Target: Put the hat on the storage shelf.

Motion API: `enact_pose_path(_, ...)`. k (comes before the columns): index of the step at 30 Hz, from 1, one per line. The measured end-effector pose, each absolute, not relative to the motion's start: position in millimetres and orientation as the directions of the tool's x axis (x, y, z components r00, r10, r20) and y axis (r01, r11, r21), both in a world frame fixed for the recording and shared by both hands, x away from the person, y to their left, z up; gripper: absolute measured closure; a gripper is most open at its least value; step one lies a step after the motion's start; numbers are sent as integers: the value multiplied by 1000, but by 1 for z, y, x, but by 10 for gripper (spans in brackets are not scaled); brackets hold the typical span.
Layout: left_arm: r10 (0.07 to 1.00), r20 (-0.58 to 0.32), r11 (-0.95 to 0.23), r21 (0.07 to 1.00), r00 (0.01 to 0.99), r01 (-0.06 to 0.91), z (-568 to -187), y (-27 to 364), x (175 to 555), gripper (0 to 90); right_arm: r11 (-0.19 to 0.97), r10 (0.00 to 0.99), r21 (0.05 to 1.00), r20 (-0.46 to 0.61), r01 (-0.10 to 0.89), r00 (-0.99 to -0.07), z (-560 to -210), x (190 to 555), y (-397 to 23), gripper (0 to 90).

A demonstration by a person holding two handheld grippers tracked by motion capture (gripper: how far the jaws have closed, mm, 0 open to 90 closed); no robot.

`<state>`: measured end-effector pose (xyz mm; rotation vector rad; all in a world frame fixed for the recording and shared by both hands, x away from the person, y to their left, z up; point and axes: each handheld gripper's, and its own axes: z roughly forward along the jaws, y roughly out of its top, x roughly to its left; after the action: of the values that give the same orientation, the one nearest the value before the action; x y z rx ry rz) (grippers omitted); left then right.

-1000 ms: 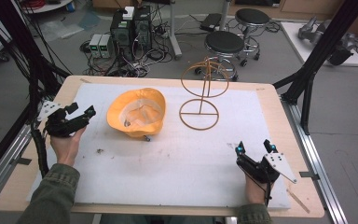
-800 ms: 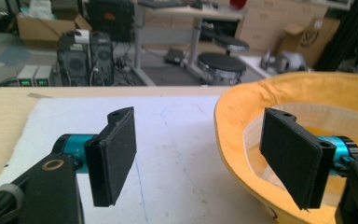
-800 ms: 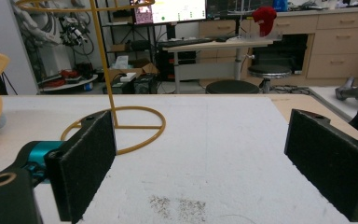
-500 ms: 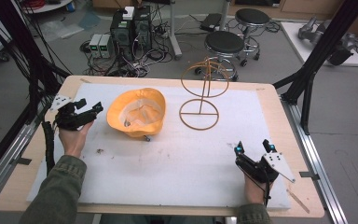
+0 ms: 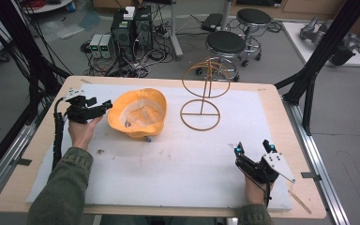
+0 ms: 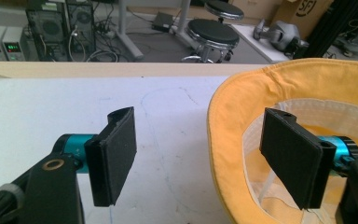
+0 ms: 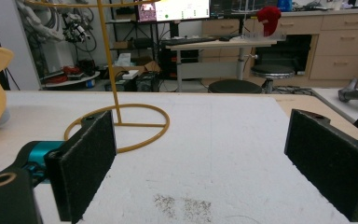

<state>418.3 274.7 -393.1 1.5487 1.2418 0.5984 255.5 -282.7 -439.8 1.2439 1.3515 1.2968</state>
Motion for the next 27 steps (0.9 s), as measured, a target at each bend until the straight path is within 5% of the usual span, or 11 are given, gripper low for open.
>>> enact_pose_path(11, 882, -285, 57, 855, 376, 515, -411, 269, 432, 283, -38, 990, 995, 50, 92, -133, -440, 256, -282, 78)
enact_pose_path(20, 865, -328, 67, 824, 379, 562, -416, 266, 434, 381, -31, 989, 995, 44, 91, -140, -440, 256, -282, 78)
enact_pose_path(22, 854, -340, 63, 819, 394, 570, -416, 265, 434, 453, -30, 989, 995, 43, 92, -140, -440, 256, -282, 78)
enact_pose_path(25, 853, -341, 60, 817, 396, 573, -416, 262, 433, 783, -27, 990, 996, 39, 86, -139, -440, 256, -282, 78)
enact_pose_path(27, 844, -365, 88, 817, 394, 569, -415, 262, 431, 860, -29, 990, 996, 41, 86, -138, -440, 256, -282, 78)
